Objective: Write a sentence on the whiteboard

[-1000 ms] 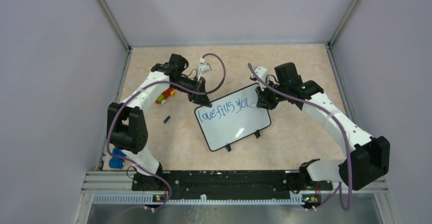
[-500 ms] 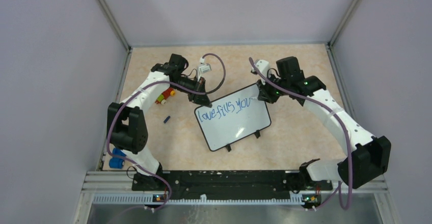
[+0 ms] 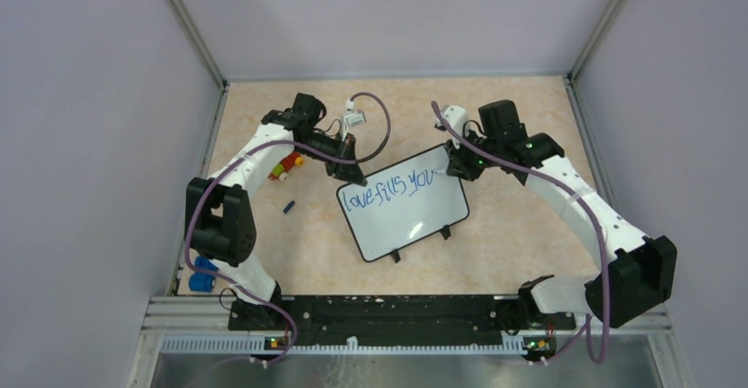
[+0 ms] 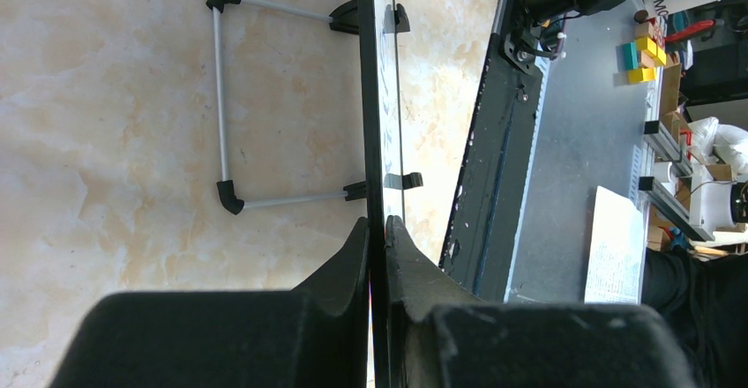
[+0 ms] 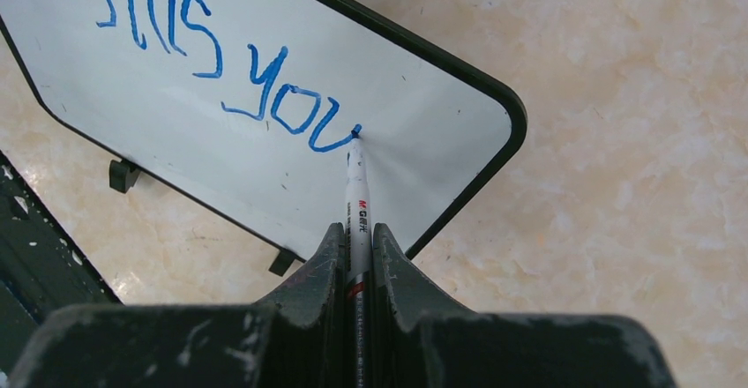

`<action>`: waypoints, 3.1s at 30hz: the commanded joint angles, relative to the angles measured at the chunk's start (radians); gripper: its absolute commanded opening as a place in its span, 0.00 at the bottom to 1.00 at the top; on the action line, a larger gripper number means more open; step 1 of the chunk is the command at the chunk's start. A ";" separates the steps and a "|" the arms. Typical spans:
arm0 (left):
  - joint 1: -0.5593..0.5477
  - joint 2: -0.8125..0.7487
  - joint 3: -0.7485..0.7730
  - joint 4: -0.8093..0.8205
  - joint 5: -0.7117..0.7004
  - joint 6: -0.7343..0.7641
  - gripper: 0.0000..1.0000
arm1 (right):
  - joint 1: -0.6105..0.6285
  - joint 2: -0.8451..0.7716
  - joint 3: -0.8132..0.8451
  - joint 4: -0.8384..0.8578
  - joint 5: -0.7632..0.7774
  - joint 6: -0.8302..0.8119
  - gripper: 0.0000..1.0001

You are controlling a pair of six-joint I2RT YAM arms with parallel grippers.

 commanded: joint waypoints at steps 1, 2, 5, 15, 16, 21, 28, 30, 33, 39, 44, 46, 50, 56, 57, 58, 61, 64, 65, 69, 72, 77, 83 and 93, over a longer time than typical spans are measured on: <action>-0.013 0.000 0.018 -0.015 0.041 0.042 0.00 | -0.012 -0.017 -0.036 0.032 0.015 -0.013 0.00; -0.012 0.000 0.017 -0.015 0.042 0.042 0.00 | -0.012 -0.017 -0.041 0.033 0.015 -0.013 0.00; -0.013 0.001 0.017 -0.016 0.040 0.041 0.00 | -0.012 -0.022 -0.054 0.033 0.015 -0.013 0.00; -0.013 -0.001 0.013 -0.012 0.041 0.041 0.00 | -0.012 -0.041 -0.040 0.005 0.032 -0.025 0.00; -0.013 -0.001 0.013 -0.012 0.042 0.042 0.00 | -0.012 -0.042 -0.030 -0.004 0.031 -0.028 0.00; -0.013 -0.002 0.013 -0.013 0.043 0.041 0.00 | -0.011 -0.057 0.030 -0.029 0.001 -0.024 0.00; -0.013 -0.003 0.012 -0.013 0.043 0.042 0.00 | -0.012 -0.044 0.057 -0.020 0.014 -0.027 0.00; -0.012 -0.003 0.013 -0.014 0.044 0.042 0.00 | -0.012 -0.034 0.058 -0.013 0.020 -0.030 0.00; -0.013 -0.004 0.013 -0.015 0.043 0.042 0.00 | -0.012 -0.023 0.056 -0.002 0.024 -0.032 0.00; -0.013 -0.004 0.011 -0.014 0.043 0.042 0.00 | -0.012 -0.004 0.059 0.021 0.037 -0.031 0.00; -0.013 -0.005 0.012 -0.015 0.042 0.043 0.00 | -0.013 0.003 0.059 0.025 0.059 -0.033 0.00; -0.013 -0.004 0.012 -0.016 0.042 0.041 0.00 | -0.017 0.002 0.054 0.023 0.065 -0.035 0.00; -0.013 -0.007 0.011 -0.015 0.041 0.043 0.00 | -0.030 -0.011 0.030 0.019 0.065 -0.040 0.00; -0.013 -0.003 0.016 -0.017 0.044 0.042 0.00 | -0.030 -0.030 -0.010 0.003 0.051 -0.045 0.00; -0.013 -0.003 0.016 -0.017 0.043 0.043 0.00 | -0.030 -0.034 -0.018 0.002 0.049 -0.046 0.00; -0.013 -0.003 0.015 -0.016 0.043 0.043 0.00 | -0.030 -0.036 -0.029 0.001 0.048 -0.046 0.00; -0.013 -0.006 0.014 -0.015 0.042 0.043 0.00 | -0.030 -0.042 -0.053 0.000 0.041 -0.049 0.00; -0.013 -0.004 0.014 -0.016 0.043 0.042 0.00 | -0.030 -0.044 -0.072 0.000 0.032 -0.049 0.00; -0.013 -0.004 0.015 -0.016 0.043 0.041 0.00 | -0.031 -0.044 -0.073 0.002 0.031 -0.049 0.00; -0.013 -0.002 0.017 -0.016 0.043 0.042 0.00 | -0.031 -0.042 -0.058 0.007 0.031 -0.043 0.00; -0.013 -0.001 0.016 -0.015 0.043 0.041 0.00 | -0.031 -0.038 -0.040 0.016 0.034 -0.035 0.00; -0.012 -0.003 0.016 -0.016 0.041 0.042 0.00 | -0.031 -0.021 -0.001 0.027 0.035 -0.018 0.00; -0.013 -0.002 0.014 -0.017 0.042 0.045 0.00 | -0.039 -0.006 0.034 0.030 0.040 -0.016 0.00; -0.013 0.000 0.016 -0.015 0.039 0.043 0.00 | -0.073 -0.002 0.051 0.020 0.056 -0.032 0.00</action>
